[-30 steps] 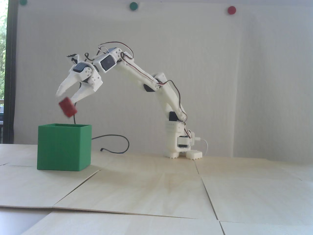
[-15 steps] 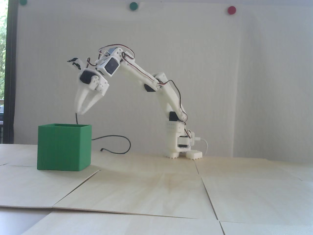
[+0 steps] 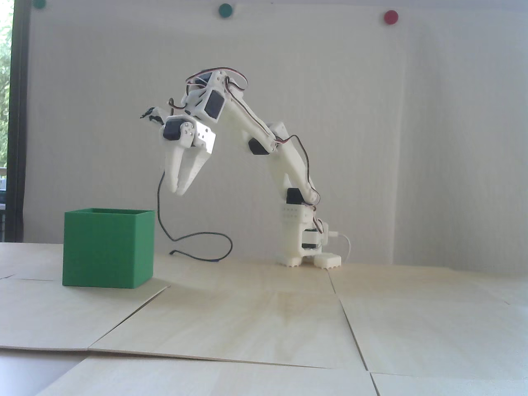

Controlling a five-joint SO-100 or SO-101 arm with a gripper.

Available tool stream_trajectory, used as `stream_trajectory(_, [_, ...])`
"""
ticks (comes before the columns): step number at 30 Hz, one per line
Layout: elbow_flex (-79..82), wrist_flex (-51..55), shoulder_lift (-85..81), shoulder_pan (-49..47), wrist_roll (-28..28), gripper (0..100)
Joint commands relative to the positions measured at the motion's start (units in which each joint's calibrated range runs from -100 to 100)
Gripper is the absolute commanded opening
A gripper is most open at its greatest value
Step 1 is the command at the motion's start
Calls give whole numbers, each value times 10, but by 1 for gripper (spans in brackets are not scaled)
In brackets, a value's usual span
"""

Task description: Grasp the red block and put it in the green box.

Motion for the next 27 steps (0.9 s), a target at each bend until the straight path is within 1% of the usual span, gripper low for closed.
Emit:
stream_trajectory(1, [-55, 17, -27, -22, 97, 2])
stream_trajectory(2, [-67, 18, -27, -33, 127, 2])
stream_trajectory(4, [-106, 18, -25, -50, 213, 2])
stream_trajectory(5, [-126, 18, -25, -53, 260, 2])
stream_trajectory(6, [-154, 18, -25, -58, 327, 2])
stream_trajectory(8, [-188, 18, -25, -66, 386, 2])
stream_trajectory(16, [-261, 18, -25, -72, 569, 2])
stream_trajectory(19, [-262, 18, -27, -71, 608, 2])
stream_trajectory(27, [-264, 19, -26, -97, 612, 2])
